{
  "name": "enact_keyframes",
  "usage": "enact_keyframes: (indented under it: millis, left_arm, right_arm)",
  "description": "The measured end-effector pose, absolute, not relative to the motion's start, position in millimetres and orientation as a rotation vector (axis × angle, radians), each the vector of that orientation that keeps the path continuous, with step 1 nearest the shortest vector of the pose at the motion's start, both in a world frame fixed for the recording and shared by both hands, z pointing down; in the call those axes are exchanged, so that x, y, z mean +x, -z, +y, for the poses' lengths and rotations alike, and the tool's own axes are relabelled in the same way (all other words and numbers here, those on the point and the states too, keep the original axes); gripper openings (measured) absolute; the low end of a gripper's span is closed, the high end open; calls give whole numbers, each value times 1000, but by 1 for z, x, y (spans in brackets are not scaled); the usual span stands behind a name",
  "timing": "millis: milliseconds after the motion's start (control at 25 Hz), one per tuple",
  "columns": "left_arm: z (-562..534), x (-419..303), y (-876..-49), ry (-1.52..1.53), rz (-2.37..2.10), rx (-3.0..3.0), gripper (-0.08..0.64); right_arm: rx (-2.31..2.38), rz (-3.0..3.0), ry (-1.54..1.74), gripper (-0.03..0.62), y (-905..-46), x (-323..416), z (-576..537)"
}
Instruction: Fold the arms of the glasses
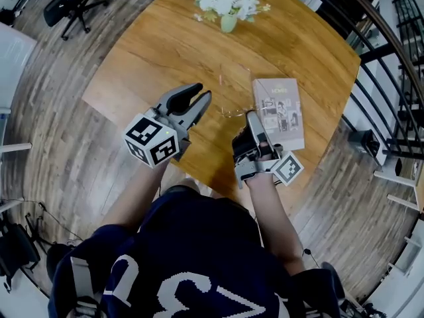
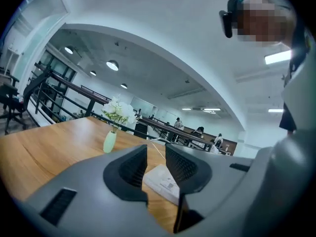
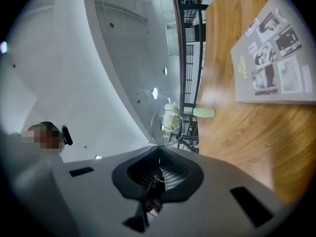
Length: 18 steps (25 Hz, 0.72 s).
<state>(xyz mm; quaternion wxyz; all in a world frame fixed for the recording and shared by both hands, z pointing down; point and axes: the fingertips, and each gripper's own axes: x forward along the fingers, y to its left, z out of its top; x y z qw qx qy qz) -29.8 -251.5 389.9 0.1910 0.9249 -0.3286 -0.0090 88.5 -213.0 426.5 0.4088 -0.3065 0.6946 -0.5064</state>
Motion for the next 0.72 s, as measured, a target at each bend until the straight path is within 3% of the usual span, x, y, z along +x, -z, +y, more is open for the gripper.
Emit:
enact_keyframes:
  millis: [240,400,720]
  left_arm:
    - [-245,-8,-384,54,-781,2565,127]
    - [-236,-1,-374,137,-675,2568,29]
    - [-221,21,-381,83,-415,2519,23]
  right_arm:
    - [-702,1736,1271,28,-410,83,-201]
    - [-680,1731,1281,26,-406,81,-197]
    - [-655,1779,1316,28,-405,71,-192]
